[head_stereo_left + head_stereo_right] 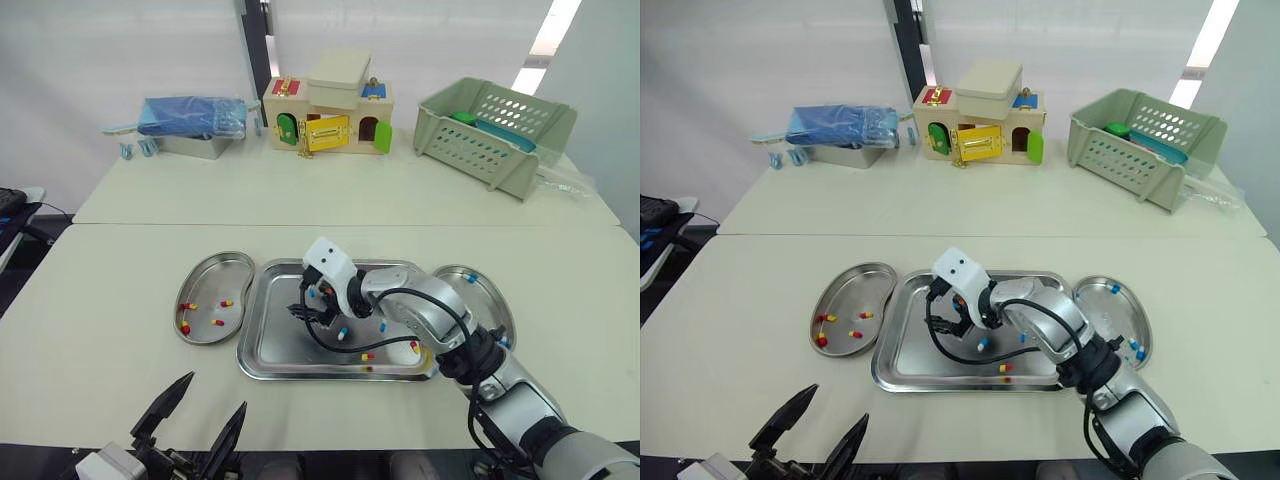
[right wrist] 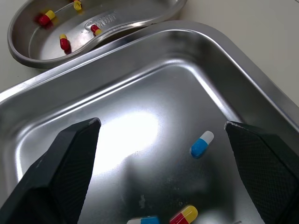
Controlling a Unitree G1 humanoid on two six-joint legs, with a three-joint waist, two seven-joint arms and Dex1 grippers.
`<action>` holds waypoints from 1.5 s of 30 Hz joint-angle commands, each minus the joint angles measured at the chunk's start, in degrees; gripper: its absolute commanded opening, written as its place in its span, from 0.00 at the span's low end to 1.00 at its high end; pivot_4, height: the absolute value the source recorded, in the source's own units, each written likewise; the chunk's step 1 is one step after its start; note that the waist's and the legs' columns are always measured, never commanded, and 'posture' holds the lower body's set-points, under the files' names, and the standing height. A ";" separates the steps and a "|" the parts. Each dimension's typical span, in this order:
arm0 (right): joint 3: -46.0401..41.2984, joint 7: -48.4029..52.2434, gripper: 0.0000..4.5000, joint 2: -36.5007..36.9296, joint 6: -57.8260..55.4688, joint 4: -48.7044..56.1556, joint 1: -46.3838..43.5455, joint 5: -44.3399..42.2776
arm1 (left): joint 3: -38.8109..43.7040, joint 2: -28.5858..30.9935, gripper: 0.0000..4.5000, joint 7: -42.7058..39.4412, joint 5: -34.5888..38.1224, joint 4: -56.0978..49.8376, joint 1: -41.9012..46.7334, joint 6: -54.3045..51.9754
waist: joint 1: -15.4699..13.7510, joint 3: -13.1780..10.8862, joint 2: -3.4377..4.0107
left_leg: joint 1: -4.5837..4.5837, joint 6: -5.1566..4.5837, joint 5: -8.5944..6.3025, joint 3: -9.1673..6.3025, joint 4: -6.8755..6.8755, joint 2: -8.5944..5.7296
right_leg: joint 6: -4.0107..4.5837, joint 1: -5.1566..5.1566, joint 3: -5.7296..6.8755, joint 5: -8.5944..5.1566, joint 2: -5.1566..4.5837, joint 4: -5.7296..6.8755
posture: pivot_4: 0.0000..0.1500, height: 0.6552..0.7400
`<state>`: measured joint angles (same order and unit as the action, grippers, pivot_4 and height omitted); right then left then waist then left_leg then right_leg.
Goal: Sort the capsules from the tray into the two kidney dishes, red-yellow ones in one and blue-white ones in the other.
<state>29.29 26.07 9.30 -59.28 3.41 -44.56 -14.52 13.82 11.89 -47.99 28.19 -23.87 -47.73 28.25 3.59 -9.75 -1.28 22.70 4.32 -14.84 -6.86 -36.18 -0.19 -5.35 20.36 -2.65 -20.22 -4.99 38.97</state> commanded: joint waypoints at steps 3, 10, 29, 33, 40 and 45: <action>0.32 0.08 1.00 -1.27 2.57 -2.51 -1.76 2.96 | 0.67 0.73 1.00 -0.06 1.06 0.52 -0.48 1.56 | 0.16 0.00 0.00 | -0.03 0.00 0.00 -0.01 -0.01 0.00 | 0.00 -0.03 0.00 0.00 0.01 0.02 | 1.00 1.00; 2.21 0.96 0.55 -2.17 5.46 -5.73 -2.18 6.90 | 0.81 1.07 1.00 -0.15 1.31 0.66 -0.77 2.08 | 0.27 0.00 0.00 | -0.03 0.01 0.01 -0.04 -0.01 0.00 | 0.00 -0.02 0.01 0.00 0.01 0.02 | 1.00 1.00; 3.11 3.96 0.25 -4.07 7.91 -9.88 -0.80 11.77 | 0.60 1.63 1.00 3.42 0.43 -1.18 -1.26 0.68 | 0.36 0.01 0.01 | -0.10 0.02 0.01 -0.06 -0.01 0.00 | 0.00 -0.07 0.02 0.00 0.02 0.03 | 1.00 1.00; 3.47 4.25 0.02 -4.22 7.52 -9.01 -0.15 12.14 | 0.51 2.04 1.00 3.64 0.37 -1.17 -1.63 0.75 | 0.43 0.01 0.01 | -0.10 0.02 0.01 -0.07 -0.01 0.01 | 0.00 -0.07 0.02 0.00 0.02 0.03 | 1.00 1.00; 2.01 5.79 0.00 -4.17 7.46 -6.68 0.26 10.72 | 0.10 2.84 1.00 3.64 0.09 -1.03 -0.95 0.81 | 0.62 0.02 0.02 | -0.12 0.02 0.01 -0.07 -0.01 0.00 | 0.00 -0.09 0.03 0.00 0.02 0.04 | 1.00 1.00; -3.62 9.76 0.00 -3.73 8.62 0.10 2.59 5.00 | -0.63 4.63 1.00 1.88 0.38 -1.30 -0.34 0.91 | 0.56 0.01 0.04 | -0.07 0.02 0.01 -0.10 -0.01 0.00 | 0.00 -0.08 0.06 0.00 0.02 0.03 | 1.00 1.00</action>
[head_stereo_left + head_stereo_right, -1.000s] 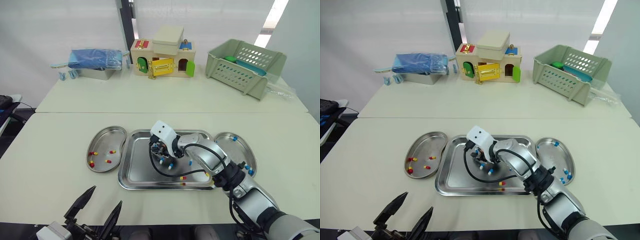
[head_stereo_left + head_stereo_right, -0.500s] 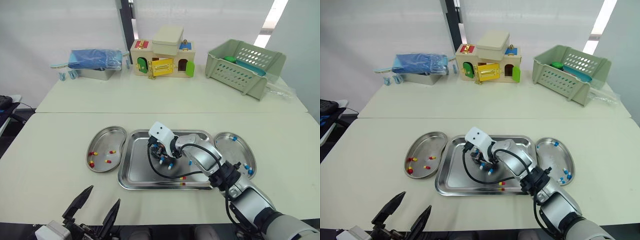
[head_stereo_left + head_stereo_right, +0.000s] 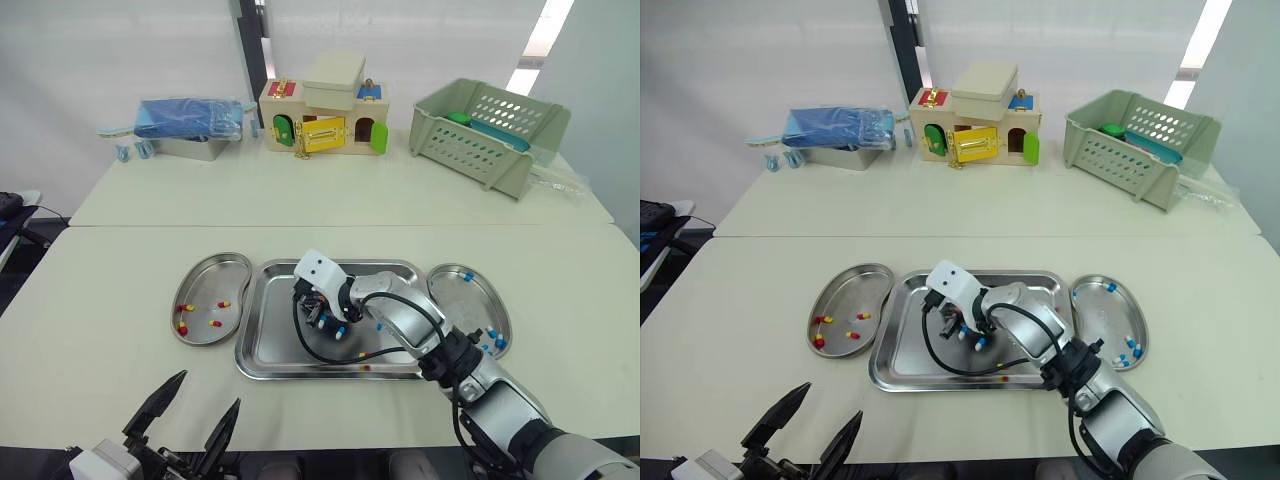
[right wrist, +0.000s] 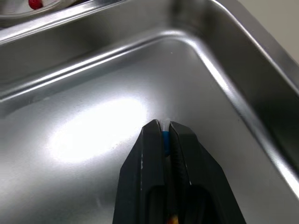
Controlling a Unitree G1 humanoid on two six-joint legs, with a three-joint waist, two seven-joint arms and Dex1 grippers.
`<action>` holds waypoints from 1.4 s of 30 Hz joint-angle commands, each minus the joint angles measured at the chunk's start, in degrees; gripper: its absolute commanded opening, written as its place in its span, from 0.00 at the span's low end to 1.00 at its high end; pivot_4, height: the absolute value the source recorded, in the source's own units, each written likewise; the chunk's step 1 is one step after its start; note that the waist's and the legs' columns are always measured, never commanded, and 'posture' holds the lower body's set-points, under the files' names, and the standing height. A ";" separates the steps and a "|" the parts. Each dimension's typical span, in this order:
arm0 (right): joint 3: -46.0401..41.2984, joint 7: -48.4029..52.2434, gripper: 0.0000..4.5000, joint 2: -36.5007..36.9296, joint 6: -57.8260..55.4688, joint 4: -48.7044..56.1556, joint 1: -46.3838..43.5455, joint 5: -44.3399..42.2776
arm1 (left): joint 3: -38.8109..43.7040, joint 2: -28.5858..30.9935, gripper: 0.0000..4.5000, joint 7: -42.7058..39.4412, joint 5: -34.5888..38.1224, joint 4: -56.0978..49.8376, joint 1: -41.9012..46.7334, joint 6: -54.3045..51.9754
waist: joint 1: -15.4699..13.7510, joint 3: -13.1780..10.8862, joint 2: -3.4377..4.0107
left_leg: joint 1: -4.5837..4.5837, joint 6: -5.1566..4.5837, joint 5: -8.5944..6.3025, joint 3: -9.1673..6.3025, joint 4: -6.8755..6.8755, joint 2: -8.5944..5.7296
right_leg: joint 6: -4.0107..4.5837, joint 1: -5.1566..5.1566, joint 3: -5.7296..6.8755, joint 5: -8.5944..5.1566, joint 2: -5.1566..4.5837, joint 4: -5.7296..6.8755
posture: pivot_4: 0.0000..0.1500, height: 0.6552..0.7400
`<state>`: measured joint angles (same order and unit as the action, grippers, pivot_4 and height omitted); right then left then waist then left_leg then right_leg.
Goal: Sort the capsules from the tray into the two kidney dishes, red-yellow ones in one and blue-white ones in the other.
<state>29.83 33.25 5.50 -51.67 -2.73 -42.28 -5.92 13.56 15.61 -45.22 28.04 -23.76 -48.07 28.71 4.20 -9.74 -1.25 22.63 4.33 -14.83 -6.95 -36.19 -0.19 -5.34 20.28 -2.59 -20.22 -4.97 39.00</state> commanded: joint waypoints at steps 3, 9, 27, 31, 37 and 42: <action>-6.97 7.16 0.00 4.96 4.57 11.98 3.17 -6.19 | -0.94 3.15 1.00 -3.66 1.02 -1.57 0.45 1.15 | -0.28 0.00 0.01 | 0.01 0.00 0.00 -0.01 0.00 0.00 | 0.00 -0.02 0.02 0.00 0.00 -0.01 | 1.00 1.00; -19.14 15.74 0.00 20.64 8.09 26.91 14.67 -13.77 | -3.69 8.28 1.00 -11.03 2.48 -0.67 4.54 2.40 | -2.17 -0.04 0.07 | 0.13 0.00 0.00 -0.06 -0.05 -0.03 | -0.01 -0.07 0.17 0.00 -0.05 -0.16 | 1.00 1.00; -43.84 21.67 0.00 44.92 16.92 26.86 41.12 -16.69 | -6.90 13.45 1.00 -22.14 7.35 1.78 11.97 1.99 | -2.21 0.00 0.18 | -0.30 -0.01 -0.01 0.05 -0.09 0.02 | -0.01 -0.62 0.09 -0.01 0.00 -0.17 | 1.00 1.00; -43.04 21.54 0.00 45.21 18.19 25.56 41.58 -16.08 | -6.52 13.03 1.00 -21.68 7.50 1.95 12.38 1.41 | -2.27 0.00 0.18 | -0.31 -0.01 -0.01 0.04 -0.09 0.02 | -0.01 -0.66 0.11 -0.01 0.00 -0.21 | 1.00 1.00; -43.06 21.29 0.00 45.37 18.87 24.14 41.83 -15.19 | -6.77 12.22 1.00 -20.27 6.97 1.88 12.51 0.95 | -2.31 0.00 0.18 | -0.31 -0.01 0.00 0.03 -0.09 0.02 | -0.01 -0.69 0.12 -0.01 0.00 -0.23 | 1.00 1.00; -42.85 21.83 0.00 45.84 20.18 22.29 41.68 -14.66 | -6.58 11.68 1.00 -18.09 6.32 0.95 13.35 -0.14 | -2.33 0.00 0.18 | -0.32 -0.01 0.00 0.02 -0.09 0.02 | -0.01 -0.70 0.14 -0.01 0.00 -0.24 | 1.00 1.00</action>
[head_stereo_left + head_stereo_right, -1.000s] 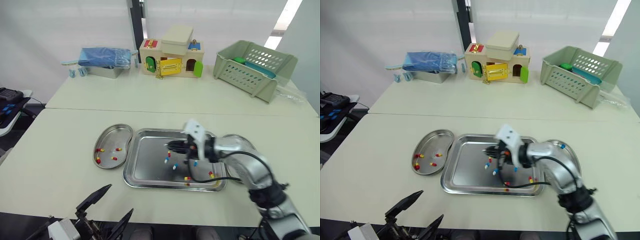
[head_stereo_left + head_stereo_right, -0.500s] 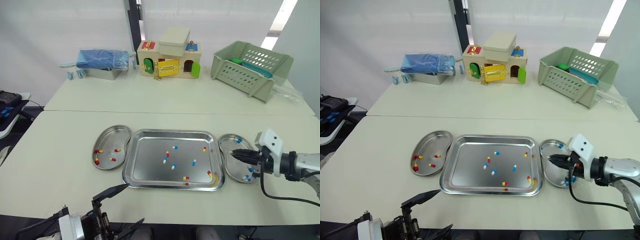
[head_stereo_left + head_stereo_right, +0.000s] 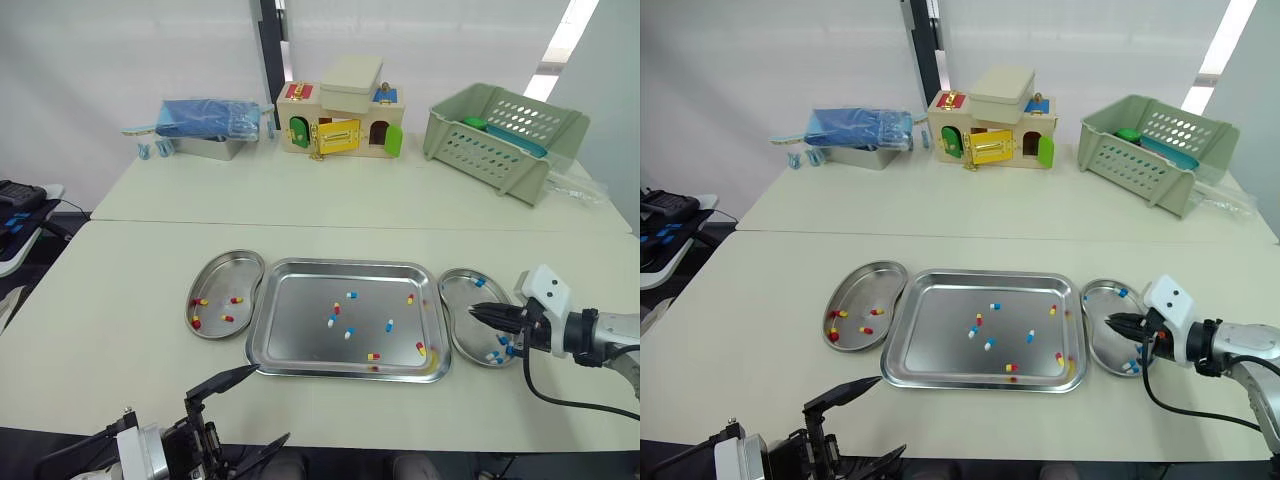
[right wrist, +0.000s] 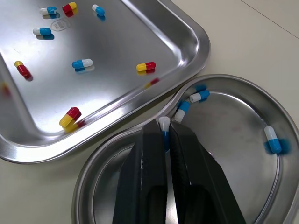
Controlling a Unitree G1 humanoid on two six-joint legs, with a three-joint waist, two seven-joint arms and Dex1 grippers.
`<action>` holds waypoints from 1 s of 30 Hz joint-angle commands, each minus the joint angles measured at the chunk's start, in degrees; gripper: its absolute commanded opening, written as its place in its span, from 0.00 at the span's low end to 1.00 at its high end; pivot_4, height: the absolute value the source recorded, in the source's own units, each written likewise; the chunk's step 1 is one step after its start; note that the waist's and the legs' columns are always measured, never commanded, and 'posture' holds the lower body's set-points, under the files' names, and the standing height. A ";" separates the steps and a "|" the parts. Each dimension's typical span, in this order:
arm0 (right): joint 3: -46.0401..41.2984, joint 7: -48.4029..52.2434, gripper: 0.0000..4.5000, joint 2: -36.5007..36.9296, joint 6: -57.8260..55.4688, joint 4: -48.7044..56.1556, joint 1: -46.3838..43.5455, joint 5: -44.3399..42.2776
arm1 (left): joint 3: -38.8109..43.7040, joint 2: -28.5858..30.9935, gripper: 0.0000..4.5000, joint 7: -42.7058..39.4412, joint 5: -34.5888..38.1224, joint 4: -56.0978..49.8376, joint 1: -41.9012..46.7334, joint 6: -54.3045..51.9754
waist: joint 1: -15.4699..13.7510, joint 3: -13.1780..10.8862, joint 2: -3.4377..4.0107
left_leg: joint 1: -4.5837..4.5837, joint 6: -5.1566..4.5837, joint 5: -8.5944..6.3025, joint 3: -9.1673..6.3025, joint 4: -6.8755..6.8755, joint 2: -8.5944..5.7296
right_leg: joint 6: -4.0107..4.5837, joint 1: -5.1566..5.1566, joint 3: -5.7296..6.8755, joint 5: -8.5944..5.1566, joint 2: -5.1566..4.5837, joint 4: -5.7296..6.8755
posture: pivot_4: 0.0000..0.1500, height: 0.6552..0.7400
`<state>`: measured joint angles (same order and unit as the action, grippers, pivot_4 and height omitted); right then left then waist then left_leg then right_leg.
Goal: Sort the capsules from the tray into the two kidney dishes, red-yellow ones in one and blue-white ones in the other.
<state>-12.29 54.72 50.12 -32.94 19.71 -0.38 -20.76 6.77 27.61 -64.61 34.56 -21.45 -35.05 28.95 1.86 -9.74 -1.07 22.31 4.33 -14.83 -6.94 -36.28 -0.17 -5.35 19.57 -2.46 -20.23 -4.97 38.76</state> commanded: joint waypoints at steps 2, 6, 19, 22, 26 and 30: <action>-0.61 0.40 0.00 1.30 1.61 -0.85 -0.67 0.18 | 0.52 -0.31 1.00 2.02 -0.30 -1.16 0.61 -0.76 | 0.01 0.00 0.00 | -0.02 0.00 0.00 0.00 0.00 0.00 | 0.00 -0.02 0.00 0.00 0.00 0.00 | 1.00 1.00; -0.14 0.12 0.00 1.14 2.29 -1.88 -1.03 0.56 | 0.76 -0.23 1.00 2.83 -0.55 -1.02 0.90 -1.24 | 0.01 0.00 0.00 | -0.03 0.00 0.00 0.00 0.00 0.00 | 0.00 -0.03 0.00 0.00 0.00 -0.01 | 1.00 1.00; -0.10 0.60 0.52 1.43 3.01 -2.31 -1.08 0.56 | 0.29 -0.11 1.00 4.05 -1.19 -1.53 0.59 -1.49 | 0.00 0.00 0.00 | -0.03 0.00 0.00 0.00 0.00 0.00 | 0.00 -0.04 0.00 0.00 0.00 -0.02 | 1.00 1.00; -0.66 0.88 0.70 1.60 3.02 -2.18 -0.81 0.15 | 0.21 -0.11 1.00 4.25 -1.27 -1.71 0.37 -1.53 | 0.00 0.00 0.00 | -0.03 0.00 0.00 0.00 0.00 0.00 | 0.00 -0.04 0.00 0.00 0.00 -0.02 | 1.00 1.00; -1.73 1.32 0.99 1.72 3.29 -2.42 -0.44 -0.68 | 0.29 -0.31 1.00 4.83 -1.53 -1.91 0.14 -1.55 | 0.00 0.00 0.00 | -0.03 0.00 0.00 0.00 0.00 0.00 | 0.00 -0.04 0.00 0.00 0.00 -0.02 | 1.00 1.00; -4.07 3.43 1.00 1.32 7.01 -3.76 0.24 -1.93 | 0.93 -0.80 1.00 7.18 -1.38 -2.88 -0.63 -2.71 | 0.00 0.00 -0.01 | -0.04 0.00 0.00 0.01 0.00 0.00 | 0.00 -0.05 0.00 0.00 0.00 -0.03 | 1.00 1.00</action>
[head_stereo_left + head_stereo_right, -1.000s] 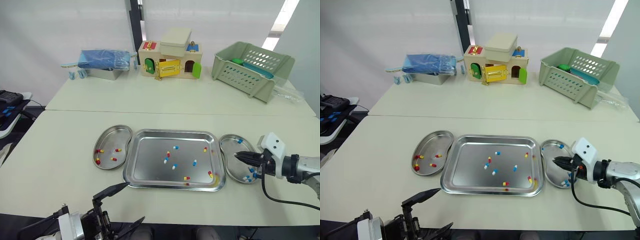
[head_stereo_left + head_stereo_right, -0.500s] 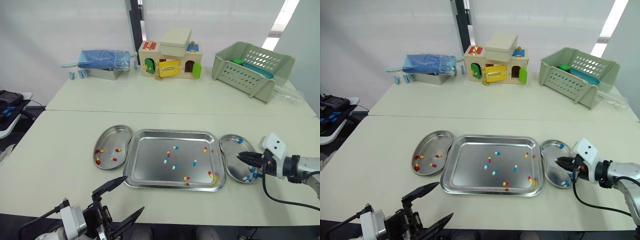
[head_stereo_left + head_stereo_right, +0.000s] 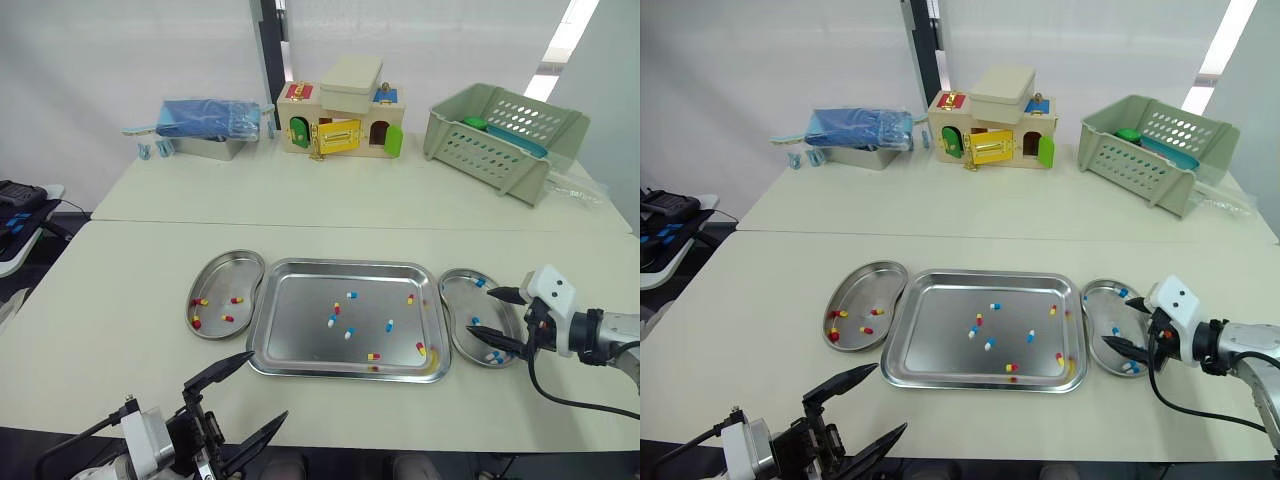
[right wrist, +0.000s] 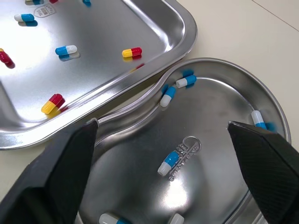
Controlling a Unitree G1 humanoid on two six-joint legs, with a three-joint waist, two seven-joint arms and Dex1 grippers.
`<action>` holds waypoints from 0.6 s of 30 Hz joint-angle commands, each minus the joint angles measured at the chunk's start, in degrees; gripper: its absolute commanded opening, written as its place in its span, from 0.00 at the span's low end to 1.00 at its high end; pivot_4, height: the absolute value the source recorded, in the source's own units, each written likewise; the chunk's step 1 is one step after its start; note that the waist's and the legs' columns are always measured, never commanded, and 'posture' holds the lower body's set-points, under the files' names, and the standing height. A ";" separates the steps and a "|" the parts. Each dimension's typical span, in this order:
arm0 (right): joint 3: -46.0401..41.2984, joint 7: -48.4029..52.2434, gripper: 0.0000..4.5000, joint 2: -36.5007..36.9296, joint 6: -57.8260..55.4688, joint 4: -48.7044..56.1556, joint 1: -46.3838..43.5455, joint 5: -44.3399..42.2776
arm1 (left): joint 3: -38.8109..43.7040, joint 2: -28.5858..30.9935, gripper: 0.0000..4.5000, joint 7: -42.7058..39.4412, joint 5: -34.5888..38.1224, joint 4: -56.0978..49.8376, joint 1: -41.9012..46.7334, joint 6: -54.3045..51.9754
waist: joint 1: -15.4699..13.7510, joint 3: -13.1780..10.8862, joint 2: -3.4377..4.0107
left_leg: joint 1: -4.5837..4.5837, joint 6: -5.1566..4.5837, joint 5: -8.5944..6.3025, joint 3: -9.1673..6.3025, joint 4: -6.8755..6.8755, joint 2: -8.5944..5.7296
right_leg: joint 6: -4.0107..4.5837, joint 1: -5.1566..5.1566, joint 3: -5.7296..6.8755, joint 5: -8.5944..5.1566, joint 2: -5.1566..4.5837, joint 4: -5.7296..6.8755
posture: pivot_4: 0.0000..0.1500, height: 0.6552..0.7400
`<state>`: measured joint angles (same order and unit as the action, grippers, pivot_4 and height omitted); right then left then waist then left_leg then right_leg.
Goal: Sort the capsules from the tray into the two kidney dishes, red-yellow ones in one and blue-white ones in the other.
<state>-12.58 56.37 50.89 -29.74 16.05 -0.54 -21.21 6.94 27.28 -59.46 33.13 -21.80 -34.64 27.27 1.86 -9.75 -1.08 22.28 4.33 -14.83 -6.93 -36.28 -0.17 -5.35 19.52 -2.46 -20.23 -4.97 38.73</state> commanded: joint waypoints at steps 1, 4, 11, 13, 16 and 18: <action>-4.79 2.32 1.00 0.29 4.34 -0.35 0.32 -2.50 | 1.43 -0.40 1.00 3.16 0.09 -2.91 -1.09 -1.86 | -0.01 0.00 -0.01 | 0.00 0.00 0.00 0.00 0.00 0.00 | 0.00 -0.01 0.00 0.00 0.00 0.00 | 1.00 1.00; -8.15 4.35 1.00 0.79 5.67 -1.93 0.38 -4.61 | 6.17 1.31 1.00 8.90 0.43 -3.32 0.66 -6.79 | -0.06 -0.01 -0.02 | -0.03 0.00 0.00 -0.01 0.00 0.00 | 0.00 -0.05 0.02 0.00 -0.01 -0.01 | 1.00 1.00; -15.57 10.29 1.00 4.14 10.99 -10.37 4.78 -4.70 | 23.13 10.37 1.00 18.56 5.56 -1.83 2.90 -23.76 | -0.07 -0.03 -0.05 | -0.26 -0.01 -0.01 -0.02 0.04 0.00 | -0.01 -0.29 0.05 -0.01 -0.01 -0.13 | 1.00 1.00; -16.46 11.42 1.00 4.45 13.00 -12.61 6.12 -4.29 | 28.53 14.11 1.00 19.04 6.71 0.65 3.42 -28.85 | -0.03 -0.03 -0.05 | -0.33 -0.01 -0.01 -0.01 0.08 0.00 | -0.01 -0.31 0.04 -0.01 -0.01 -0.12 | 1.00 1.00; -16.40 11.81 1.00 4.59 15.01 -16.10 6.61 -3.54 | 33.85 18.78 1.00 16.82 5.08 6.45 4.43 -32.48 | 0.23 -0.04 -0.01 | -0.42 -0.01 -0.01 0.05 0.13 0.02 | -0.01 -0.33 -0.02 -0.02 -0.01 -0.10 | 1.00 1.00; -15.74 12.26 1.00 4.77 16.49 -18.50 7.09 -2.69 | 35.88 21.33 1.00 14.99 3.20 9.90 5.63 -33.15 | 0.38 -0.05 0.00 | -0.43 -0.01 -0.01 0.11 0.15 0.01 | -0.01 -0.32 -0.05 -0.01 -0.01 -0.10 | 1.00 1.00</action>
<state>-27.16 67.87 54.61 -15.10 -1.62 6.25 -24.28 40.04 47.41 -43.11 37.37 -13.39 -29.41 -5.45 2.24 -9.80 -1.07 21.84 4.32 -14.84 -6.82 -36.12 -0.15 -5.36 19.21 -2.52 -20.25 -4.98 38.62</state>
